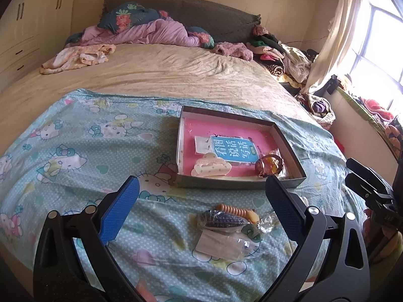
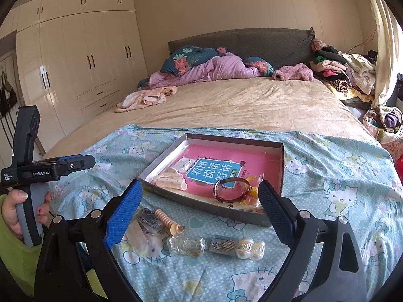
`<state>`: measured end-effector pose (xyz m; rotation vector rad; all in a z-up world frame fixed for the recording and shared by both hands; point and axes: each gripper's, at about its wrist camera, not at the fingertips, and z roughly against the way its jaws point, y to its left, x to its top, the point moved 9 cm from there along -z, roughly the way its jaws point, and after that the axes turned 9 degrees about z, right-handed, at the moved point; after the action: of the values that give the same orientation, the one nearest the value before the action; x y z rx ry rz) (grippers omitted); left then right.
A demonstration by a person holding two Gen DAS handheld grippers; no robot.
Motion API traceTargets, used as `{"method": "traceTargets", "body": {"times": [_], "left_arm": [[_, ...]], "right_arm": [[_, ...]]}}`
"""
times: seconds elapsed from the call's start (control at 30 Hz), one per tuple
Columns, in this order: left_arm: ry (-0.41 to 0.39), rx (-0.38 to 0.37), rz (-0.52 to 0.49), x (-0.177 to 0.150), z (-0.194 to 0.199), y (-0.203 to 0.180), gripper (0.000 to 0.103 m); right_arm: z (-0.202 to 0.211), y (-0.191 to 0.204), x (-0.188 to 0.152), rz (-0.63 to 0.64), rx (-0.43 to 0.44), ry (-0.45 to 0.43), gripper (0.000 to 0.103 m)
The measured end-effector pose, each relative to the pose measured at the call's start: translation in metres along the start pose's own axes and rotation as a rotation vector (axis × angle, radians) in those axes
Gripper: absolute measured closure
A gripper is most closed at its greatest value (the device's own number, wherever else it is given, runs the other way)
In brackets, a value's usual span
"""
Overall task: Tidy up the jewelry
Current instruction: 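Withdraw both open tools from the box toward the remaining items, then grasp the gold hairpin box with the right tool while the left tool grasps the plastic bag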
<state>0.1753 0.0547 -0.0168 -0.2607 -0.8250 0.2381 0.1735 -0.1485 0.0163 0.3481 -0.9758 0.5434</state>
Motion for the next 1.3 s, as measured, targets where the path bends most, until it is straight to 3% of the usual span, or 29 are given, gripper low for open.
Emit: {"method": "traceTargets", "body": {"times": [0.47, 1.3], "left_arm": [[0.097, 0.043, -0.053, -0.047, -0.017, -0.004, 0.01], [0.261, 0.125, -0.169, -0.116, -0.068, -0.017, 0.01]], "right_arm": [[-0.007, 0.006, -0.051, -0.008, 0.037, 0.107, 0.011], [-0.02, 0.004, -0.111, -0.076, 0.087, 0.229, 0.011]]}}
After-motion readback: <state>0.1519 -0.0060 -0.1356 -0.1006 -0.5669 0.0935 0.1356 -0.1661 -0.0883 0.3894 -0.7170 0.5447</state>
